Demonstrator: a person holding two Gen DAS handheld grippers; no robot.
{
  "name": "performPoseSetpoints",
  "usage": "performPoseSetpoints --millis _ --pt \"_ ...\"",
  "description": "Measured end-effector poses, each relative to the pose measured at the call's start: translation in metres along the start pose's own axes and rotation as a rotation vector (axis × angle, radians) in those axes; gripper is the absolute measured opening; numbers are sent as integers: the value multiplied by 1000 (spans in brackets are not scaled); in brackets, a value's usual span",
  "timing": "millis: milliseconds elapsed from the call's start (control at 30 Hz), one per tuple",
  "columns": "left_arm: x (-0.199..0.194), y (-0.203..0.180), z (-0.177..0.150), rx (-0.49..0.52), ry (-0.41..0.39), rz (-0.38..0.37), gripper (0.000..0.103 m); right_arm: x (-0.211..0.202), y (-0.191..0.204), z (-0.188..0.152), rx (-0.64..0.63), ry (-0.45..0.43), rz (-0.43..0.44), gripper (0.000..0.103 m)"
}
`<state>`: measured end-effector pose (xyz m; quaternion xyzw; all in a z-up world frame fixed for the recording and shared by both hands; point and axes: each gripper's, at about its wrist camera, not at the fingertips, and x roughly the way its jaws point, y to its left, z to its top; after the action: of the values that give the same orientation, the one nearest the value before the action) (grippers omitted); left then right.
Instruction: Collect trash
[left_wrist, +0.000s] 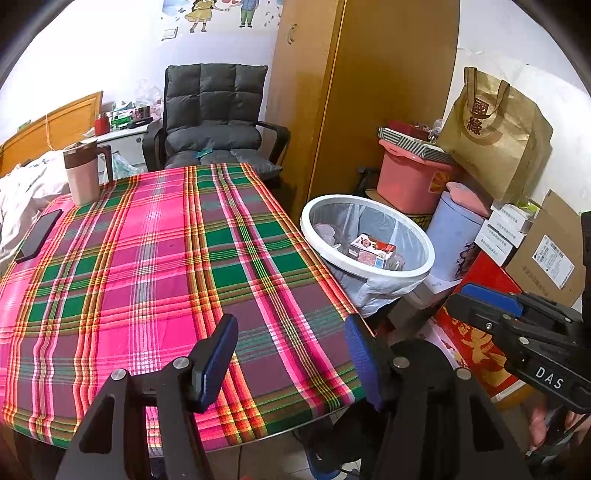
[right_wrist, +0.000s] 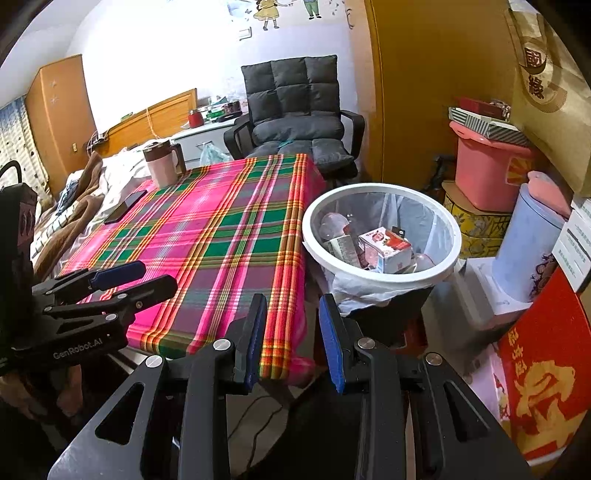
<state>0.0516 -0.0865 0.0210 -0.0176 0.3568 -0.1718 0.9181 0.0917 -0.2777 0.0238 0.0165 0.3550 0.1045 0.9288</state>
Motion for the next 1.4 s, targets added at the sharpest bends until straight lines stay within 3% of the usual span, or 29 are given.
performPoseSetpoints --millis 1400 --pt "1 0 -5 -10 12 48 60 3 1 0 2 4 0 32"
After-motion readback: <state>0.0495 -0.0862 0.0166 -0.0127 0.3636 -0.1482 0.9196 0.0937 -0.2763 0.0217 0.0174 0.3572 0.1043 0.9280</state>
